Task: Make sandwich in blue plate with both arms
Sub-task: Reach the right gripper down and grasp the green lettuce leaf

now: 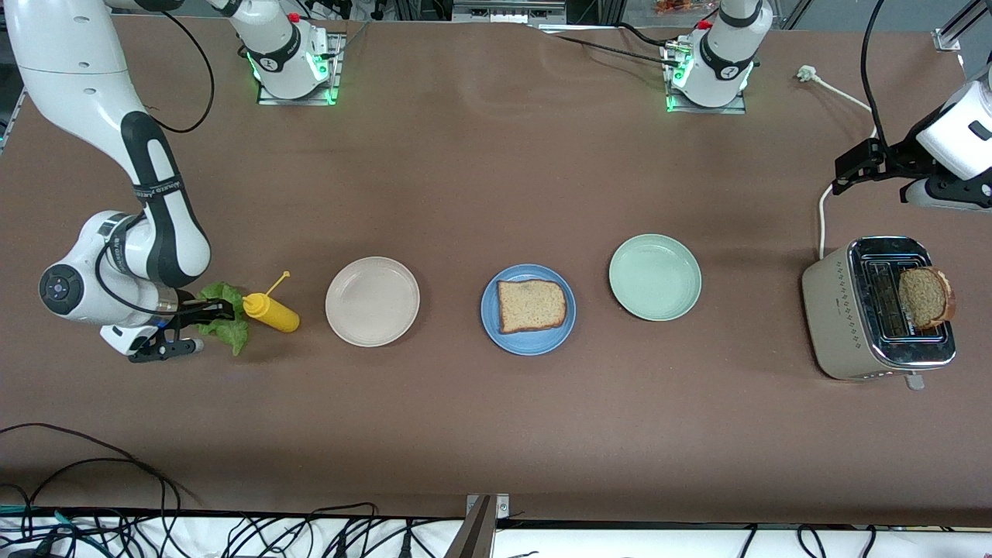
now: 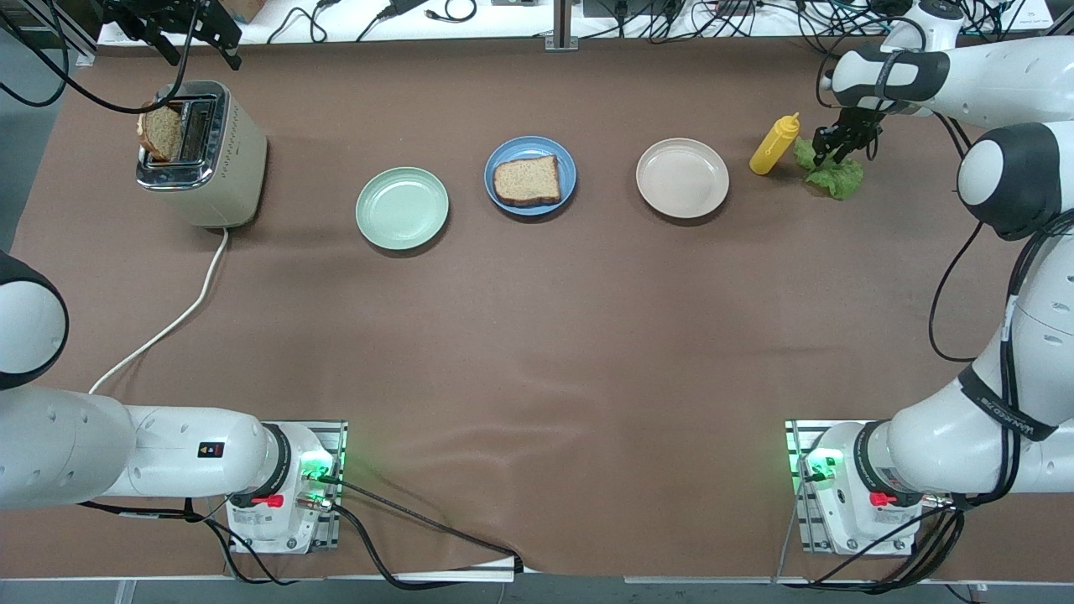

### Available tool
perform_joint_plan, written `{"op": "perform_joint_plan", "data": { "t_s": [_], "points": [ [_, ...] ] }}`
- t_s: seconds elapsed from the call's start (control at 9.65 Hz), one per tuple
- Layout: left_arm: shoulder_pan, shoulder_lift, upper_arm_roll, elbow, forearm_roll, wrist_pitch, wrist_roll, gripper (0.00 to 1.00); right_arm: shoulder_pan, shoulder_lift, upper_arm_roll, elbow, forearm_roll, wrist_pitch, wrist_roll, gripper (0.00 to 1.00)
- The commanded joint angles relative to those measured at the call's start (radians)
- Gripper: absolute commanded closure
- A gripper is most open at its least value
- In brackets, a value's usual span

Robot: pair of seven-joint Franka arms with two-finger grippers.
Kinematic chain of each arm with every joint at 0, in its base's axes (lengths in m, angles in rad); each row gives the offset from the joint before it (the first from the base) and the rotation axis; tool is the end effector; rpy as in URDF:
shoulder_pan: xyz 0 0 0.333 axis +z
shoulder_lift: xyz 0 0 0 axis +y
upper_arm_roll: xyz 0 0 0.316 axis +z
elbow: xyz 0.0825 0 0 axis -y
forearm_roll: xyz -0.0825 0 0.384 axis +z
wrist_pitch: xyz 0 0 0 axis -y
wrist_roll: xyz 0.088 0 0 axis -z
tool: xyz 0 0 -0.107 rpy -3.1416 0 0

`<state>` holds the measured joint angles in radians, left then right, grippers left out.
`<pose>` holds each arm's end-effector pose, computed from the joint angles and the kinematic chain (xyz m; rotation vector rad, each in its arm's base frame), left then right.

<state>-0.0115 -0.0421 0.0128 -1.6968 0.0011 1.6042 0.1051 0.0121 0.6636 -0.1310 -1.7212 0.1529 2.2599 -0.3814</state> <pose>0.5412 0.0010 0.5909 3.1342 -0.1630 -0.0792 0.6547 -0.0671 0.1945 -3.0668 -0.2783 0.1626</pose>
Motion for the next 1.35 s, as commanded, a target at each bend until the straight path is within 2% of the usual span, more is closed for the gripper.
{"op": "perform_joint_plan", "data": {
  "t_s": [0.0, 0.52, 1.24],
  "points": [
    [-0.012, 0.007, 0.006, 0.023, 0.022, -0.018, -0.004, 0.0, -0.008, -0.024, 0.007, -0.031, 0.002, 0.014, -0.027, 1.0],
    [-0.01, 0.01, 0.009, 0.025, 0.023, -0.012, 0.007, 0.0, -0.006, -0.044, 0.022, -0.018, 0.004, -0.003, -0.014, 1.0],
    [-0.012, 0.022, 0.007, 0.043, 0.022, -0.013, 0.008, 0.0, -0.004, -0.209, 0.027, 0.02, 0.005, -0.27, 0.01, 1.0]
  ]
}}
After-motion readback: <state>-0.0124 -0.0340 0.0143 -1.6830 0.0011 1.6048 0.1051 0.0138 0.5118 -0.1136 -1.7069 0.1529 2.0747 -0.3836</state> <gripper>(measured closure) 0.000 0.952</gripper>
